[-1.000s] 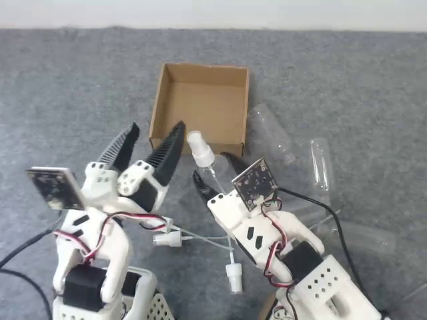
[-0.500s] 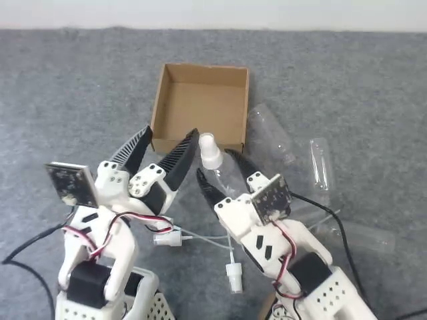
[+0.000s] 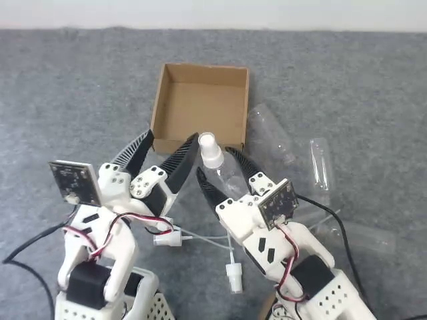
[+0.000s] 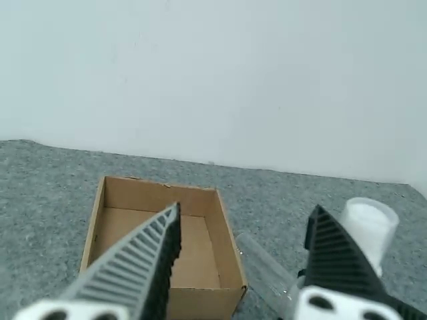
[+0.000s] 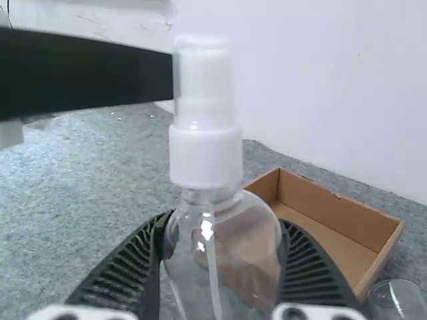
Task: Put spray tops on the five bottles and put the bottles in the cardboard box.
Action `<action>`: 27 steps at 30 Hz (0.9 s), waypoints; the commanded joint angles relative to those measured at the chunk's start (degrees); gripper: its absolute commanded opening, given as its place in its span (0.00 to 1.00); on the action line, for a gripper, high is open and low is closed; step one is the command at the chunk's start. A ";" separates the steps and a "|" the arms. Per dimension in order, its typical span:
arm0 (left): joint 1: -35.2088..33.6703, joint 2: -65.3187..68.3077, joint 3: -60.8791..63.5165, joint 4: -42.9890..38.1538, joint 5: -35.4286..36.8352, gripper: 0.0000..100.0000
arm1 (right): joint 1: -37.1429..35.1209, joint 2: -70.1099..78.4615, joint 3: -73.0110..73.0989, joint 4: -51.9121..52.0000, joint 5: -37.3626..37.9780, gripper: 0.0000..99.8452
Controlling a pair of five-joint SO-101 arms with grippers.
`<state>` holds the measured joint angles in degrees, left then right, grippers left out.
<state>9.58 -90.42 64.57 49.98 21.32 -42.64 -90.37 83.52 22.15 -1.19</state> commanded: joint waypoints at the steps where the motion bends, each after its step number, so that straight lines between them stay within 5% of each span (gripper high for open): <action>1: -0.62 -0.09 -3.38 1.05 -0.44 0.28 | 1.80 -1.36 -1.05 -0.92 -3.60 0.12; 27: 0.00 -0.09 -2.42 15.21 -3.25 0.36 | 13.05 -1.36 -1.67 -9.01 -16.35 0.12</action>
<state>7.91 -90.42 64.57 65.01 18.86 -30.07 -90.37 83.52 15.65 -16.31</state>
